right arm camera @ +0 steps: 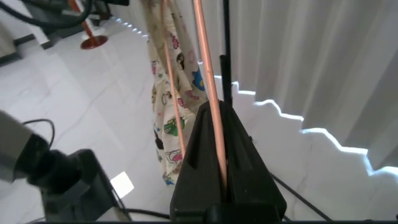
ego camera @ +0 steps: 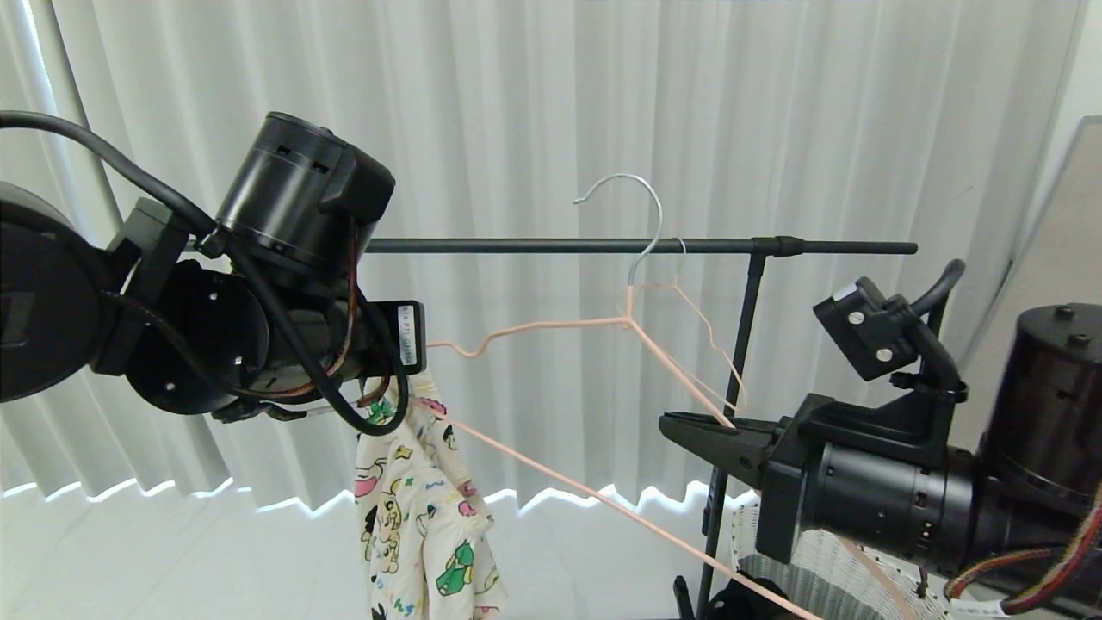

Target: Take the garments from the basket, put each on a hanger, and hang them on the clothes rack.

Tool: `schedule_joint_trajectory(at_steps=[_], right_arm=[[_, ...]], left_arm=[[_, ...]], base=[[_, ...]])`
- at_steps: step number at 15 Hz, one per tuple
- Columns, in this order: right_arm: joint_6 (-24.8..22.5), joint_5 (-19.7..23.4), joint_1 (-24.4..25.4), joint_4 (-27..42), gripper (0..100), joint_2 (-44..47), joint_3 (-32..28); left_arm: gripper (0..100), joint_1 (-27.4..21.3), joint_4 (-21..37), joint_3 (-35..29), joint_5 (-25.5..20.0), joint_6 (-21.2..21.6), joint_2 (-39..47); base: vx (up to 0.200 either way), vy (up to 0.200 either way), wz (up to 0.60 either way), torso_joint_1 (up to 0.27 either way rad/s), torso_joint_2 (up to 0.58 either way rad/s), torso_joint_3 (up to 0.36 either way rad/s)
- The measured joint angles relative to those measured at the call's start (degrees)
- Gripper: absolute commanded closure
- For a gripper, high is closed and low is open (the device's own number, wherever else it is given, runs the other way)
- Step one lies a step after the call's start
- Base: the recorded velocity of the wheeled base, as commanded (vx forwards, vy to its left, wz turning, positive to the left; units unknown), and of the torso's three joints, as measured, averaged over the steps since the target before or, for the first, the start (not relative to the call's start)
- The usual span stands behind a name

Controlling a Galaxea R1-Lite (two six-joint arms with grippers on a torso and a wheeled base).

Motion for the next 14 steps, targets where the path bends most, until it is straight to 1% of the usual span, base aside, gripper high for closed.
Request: schedule_joint_trajectory(at_steps=[2, 3, 6, 11, 14], right_arm=[[0.1, -2.0, 0.0, -0.5, 100, 1.7, -0.8], [0.1, -2.4, 0.0, -0.5, 100, 2.2, -1.0], [0.1, -2.4, 0.0, -0.5, 100, 3.1, -2.2], [0.1, -2.9, 0.7, -1.7, 100, 6.6, -5.2], [0.6, -5.0, 2.0, -3.2, 100, 9.0, -6.5]], left_arm=[[100, 0.8, 0.0, -0.1, 3.4, -0.1, 0.7], [100, 1.2, 0.0, -0.2, 4.1, -0.1, 1.1], [100, 0.8, 0.0, -0.8, 4.2, -0.1, 1.5], [100, -3.0, 0.0, -4.5, 4.2, -0.8, 1.7], [100, -4.8, 0.0, -5.8, 4.1, -0.9, 1.6]], base=[[0.0, 0.0, 0.0, 0.0, 0.0, 0.0], [0.0, 0.0, 0.0, 0.0, 0.0, 0.0], [0.0, 0.0, 0.0, 0.0, 0.0, 0.0], [0.0, 0.0, 0.0, 0.0, 0.0, 0.0], [0.0, 0.0, 0.0, 0.0, 0.0, 0.0]])
